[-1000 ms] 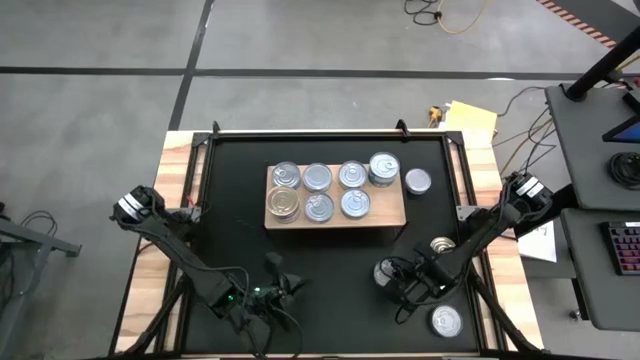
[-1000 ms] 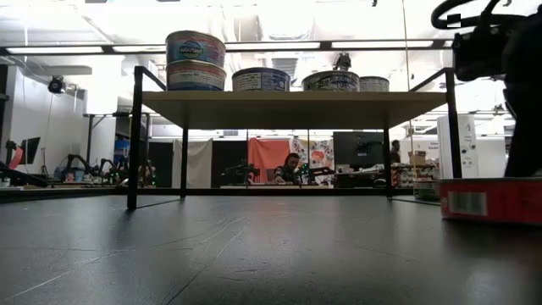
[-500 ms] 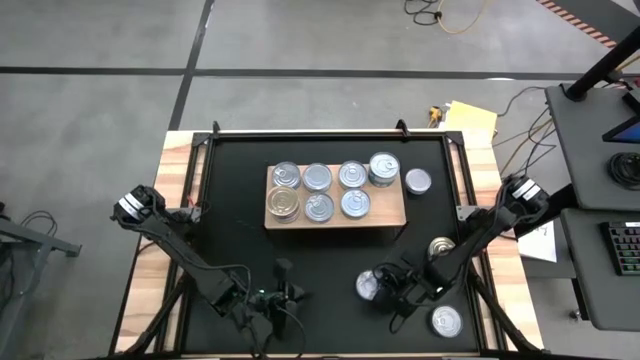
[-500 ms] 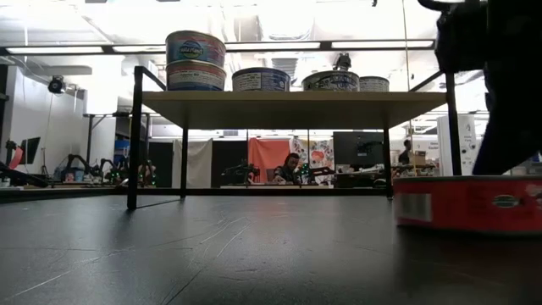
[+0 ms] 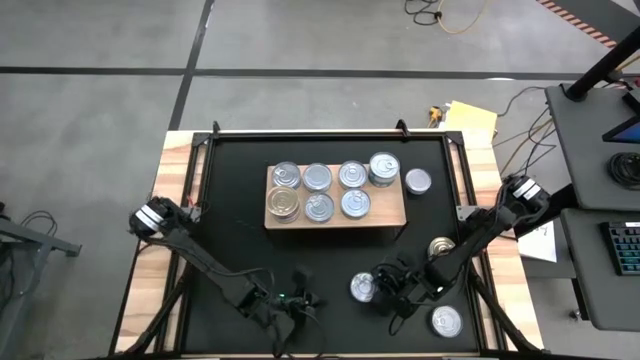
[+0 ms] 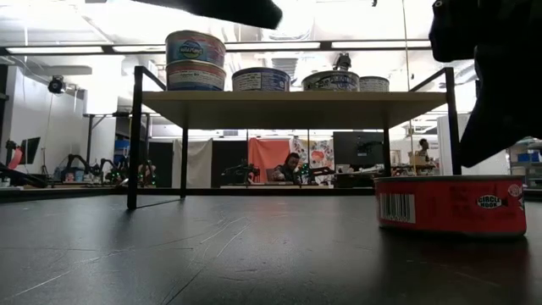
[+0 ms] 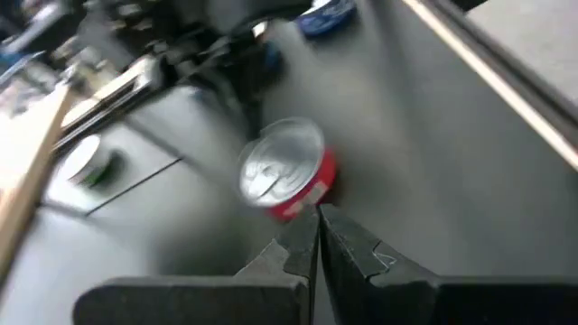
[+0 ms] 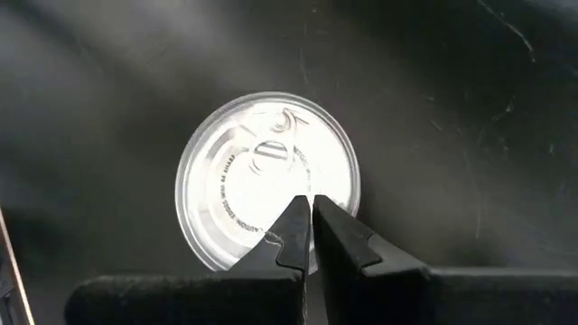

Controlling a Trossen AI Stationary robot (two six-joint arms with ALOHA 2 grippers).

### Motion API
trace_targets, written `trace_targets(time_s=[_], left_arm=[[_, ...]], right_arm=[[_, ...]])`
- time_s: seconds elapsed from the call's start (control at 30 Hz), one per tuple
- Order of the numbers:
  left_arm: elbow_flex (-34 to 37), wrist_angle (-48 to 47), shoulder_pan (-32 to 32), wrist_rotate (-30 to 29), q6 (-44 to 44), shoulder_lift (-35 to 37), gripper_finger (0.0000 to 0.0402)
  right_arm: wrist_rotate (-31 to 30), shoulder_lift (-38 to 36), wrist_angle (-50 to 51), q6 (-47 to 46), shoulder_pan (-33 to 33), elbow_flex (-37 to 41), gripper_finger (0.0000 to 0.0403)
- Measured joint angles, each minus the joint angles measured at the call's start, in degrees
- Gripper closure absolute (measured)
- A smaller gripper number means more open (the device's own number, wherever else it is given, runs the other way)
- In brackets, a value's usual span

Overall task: Stack canned seafood by type on shelf
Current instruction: Stack the red tuna can on the red tuna can

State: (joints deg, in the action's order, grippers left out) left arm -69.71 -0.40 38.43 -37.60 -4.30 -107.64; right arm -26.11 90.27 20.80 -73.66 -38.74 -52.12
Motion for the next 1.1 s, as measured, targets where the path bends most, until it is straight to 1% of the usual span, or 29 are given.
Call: trace_targets(time_s=[0.07,0.13,0.2,0.3,0.4,0.5,0.6,0.77,0.93,1.1], left_arm=[[0.0,3.2,-0.9,2.2,-2.7,-1.0,0.0401],[0.0,5.4,-1.7,2.9,-4.4,-1.7,0.0401],[0.0,6.4,-2.4,3.4,-4.8,-2.2,0.0401],[0.0,6.7,-3.2,5.6,-4.7,-2.4,0.0401],[0.0,6.9,-3.7,6.8,-4.6,-2.4,0.0401],[0.0,6.9,-4.0,6.9,-4.7,-2.4,0.0401],[0.0,6.9,-4.2,6.9,-5.0,-2.3,0.0401],[0.0,7.6,-4.4,6.8,-3.5,-2.8,0.0401],[0.0,11.0,-4.5,6.8,-2.8,-5.6,0.0401],[-0.8,14.4,-5.6,6.4,-3.4,-7.6,0.0401]], right_arm=[[0.7,-0.2,0.3,-0.7,0.0,0.0,0.0394],[1.0,-0.2,0.4,-1.3,-0.2,0.0,0.0394],[1.1,-0.2,0.4,-1.3,-0.5,0.0,0.0394],[1.0,-0.2,0.5,-2.1,-1.1,0.0,0.0394],[0.0,-0.2,0.4,-3.1,-2.0,0.0,0.0394],[-3.0,-0.2,0.4,-4.3,-2.8,0.0,0.0394],[-3.9,-0.2,0.4,-5.4,-2.8,0.0,0.0394],[-4.0,-0.2,0.4,-6.8,-2.8,0.1,0.0394],[-3.5,-0.2,0.5,-6.8,-2.8,0.1,0.0394],[-3.5,-0.4,0.5,-3.3,-2.7,0.0,0.0394]])
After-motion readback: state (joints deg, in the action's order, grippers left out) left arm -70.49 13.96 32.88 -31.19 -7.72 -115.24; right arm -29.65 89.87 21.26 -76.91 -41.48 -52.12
